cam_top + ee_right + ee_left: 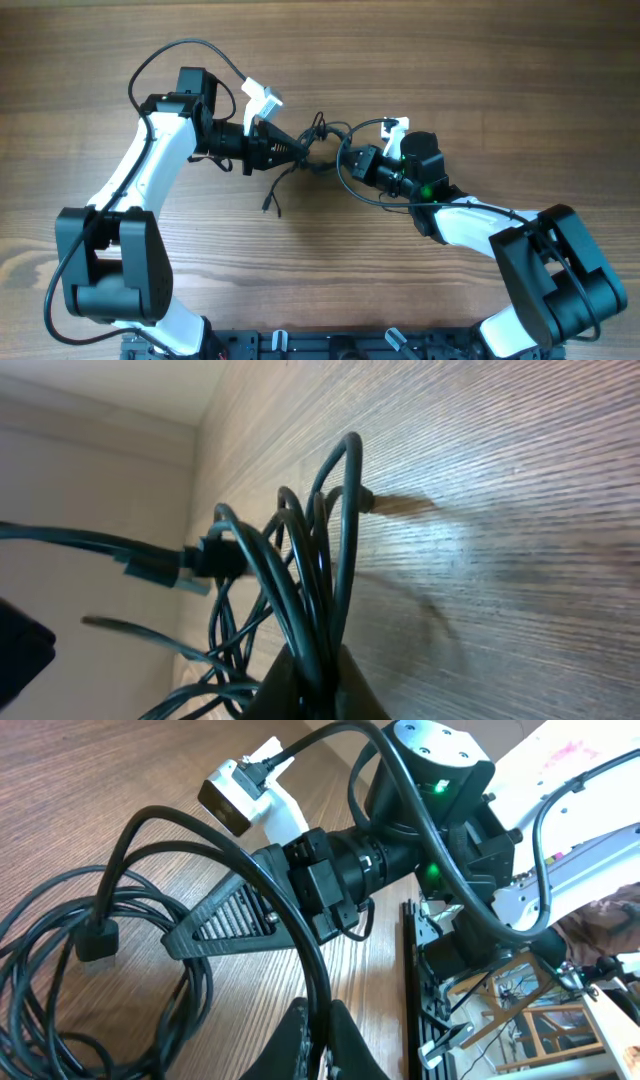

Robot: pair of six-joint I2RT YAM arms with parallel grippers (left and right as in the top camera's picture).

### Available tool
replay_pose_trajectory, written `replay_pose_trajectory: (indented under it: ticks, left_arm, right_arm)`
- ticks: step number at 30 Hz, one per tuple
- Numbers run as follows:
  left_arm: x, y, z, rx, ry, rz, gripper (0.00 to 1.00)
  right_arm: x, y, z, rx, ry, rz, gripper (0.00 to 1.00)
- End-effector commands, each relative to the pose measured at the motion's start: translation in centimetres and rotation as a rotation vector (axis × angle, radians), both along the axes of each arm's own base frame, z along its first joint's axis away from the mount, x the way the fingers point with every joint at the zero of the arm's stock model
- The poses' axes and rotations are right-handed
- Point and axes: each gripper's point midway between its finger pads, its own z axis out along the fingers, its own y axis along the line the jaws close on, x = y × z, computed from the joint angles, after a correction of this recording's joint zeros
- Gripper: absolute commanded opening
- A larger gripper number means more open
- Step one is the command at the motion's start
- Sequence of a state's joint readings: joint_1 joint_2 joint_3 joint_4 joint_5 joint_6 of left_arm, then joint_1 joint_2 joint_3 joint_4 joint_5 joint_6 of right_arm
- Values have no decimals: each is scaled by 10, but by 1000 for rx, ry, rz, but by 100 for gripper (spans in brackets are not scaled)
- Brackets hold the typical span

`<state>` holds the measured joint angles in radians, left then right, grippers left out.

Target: Untangle cables

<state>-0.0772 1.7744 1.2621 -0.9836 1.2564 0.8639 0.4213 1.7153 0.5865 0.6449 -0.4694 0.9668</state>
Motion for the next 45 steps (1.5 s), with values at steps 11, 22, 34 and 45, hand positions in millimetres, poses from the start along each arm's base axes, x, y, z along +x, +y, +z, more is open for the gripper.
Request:
replay_pose_trajectory:
  ticks: [11,22,34,45]
  left_arm:
    - [-6,-2,14,-62,2,-11,4]
    - [-9,-1,2,13,6,-16,7]
    - [-25,-21,-28,201,-51,-124,10]
    - [26,-5,-38,292,72,142,24]
  right_arm:
    - [23,-18,-4,-116,-90,-122,4]
    - [59,-45,30,3,-159,-380,4]
    - [75,-55,79,306,-165,-485,4]
    - [64,-40,116,356,-313,-285,4]
